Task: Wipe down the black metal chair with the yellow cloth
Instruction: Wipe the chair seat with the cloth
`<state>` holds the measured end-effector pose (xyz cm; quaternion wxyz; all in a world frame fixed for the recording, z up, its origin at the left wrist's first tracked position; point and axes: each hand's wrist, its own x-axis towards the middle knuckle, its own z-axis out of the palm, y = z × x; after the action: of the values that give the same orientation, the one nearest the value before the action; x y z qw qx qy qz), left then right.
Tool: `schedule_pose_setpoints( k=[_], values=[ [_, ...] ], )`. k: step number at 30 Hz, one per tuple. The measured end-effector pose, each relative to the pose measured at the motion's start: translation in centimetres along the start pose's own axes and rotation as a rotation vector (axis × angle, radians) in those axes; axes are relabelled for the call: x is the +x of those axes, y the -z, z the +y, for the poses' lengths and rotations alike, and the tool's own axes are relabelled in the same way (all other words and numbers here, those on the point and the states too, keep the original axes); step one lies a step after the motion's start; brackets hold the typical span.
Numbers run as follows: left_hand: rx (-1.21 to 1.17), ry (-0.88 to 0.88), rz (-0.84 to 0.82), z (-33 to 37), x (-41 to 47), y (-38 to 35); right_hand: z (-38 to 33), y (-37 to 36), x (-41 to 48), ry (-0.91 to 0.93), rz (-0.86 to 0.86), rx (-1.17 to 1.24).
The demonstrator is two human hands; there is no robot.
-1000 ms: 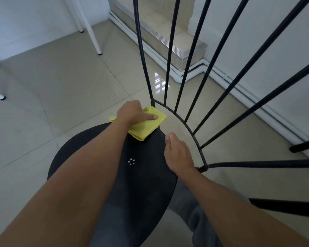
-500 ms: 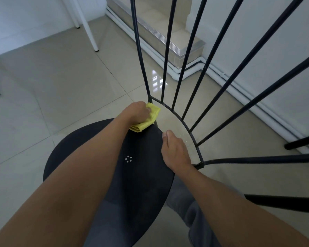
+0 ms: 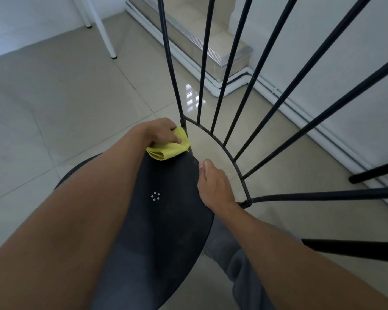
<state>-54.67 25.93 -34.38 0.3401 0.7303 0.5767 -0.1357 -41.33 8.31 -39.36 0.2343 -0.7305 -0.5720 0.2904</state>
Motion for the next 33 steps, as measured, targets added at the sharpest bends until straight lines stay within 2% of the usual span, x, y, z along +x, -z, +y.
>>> schedule_pose_setpoints(
  k=[5, 6, 9, 11, 13, 15, 17, 20, 25, 30, 33],
  values=[
    [0.027, -0.021, 0.223, 0.5, 0.8, -1.6, -0.1, 0.1, 0.1, -0.004, -0.008, 0.006],
    [0.022, -0.031, 0.209, 0.3, 0.7, -1.6, 0.0, 0.1, 0.1, -0.001, -0.003, 0.013],
    [0.026, -0.021, 0.014, -0.2, 0.2, -0.1, 0.0, 0.0, 0.0, 0.006, 0.0, 0.02],
    [0.028, -0.008, -0.026, -0.2, 0.0, 0.3, 0.1, -0.1, 0.1, 0.003, -0.003, 0.012],
    [-0.002, -0.005, 0.064, 0.2, 0.2, -0.5, 0.0, 0.0, 0.2, -0.005, -0.007, 0.003],
    [0.066, -0.008, 0.193, 0.8, 0.2, -1.6, 0.0, 0.0, 0.2, -0.003, -0.011, 0.009],
    [0.112, -0.009, 0.209, 1.3, 0.3, -2.2, 0.0, 0.1, 0.1, 0.001, -0.01, 0.015],
    [0.048, 0.081, 0.151, 2.0, 0.2, -2.5, 0.0, 0.1, 0.1, -0.002, -0.005, 0.009],
    [0.137, 0.168, 0.385, 3.6, -0.2, -5.1, 0.1, 0.0, 0.1, -0.006, -0.004, 0.002],
    [0.0, 0.02, 0.079, 1.3, 0.4, -1.9, 0.1, -0.1, 0.1, -0.002, 0.0, -0.001],
    [-0.019, 0.028, 0.102, 0.7, 1.3, -1.9, 0.0, 0.0, 0.2, -0.005, -0.006, 0.007]
  ],
)
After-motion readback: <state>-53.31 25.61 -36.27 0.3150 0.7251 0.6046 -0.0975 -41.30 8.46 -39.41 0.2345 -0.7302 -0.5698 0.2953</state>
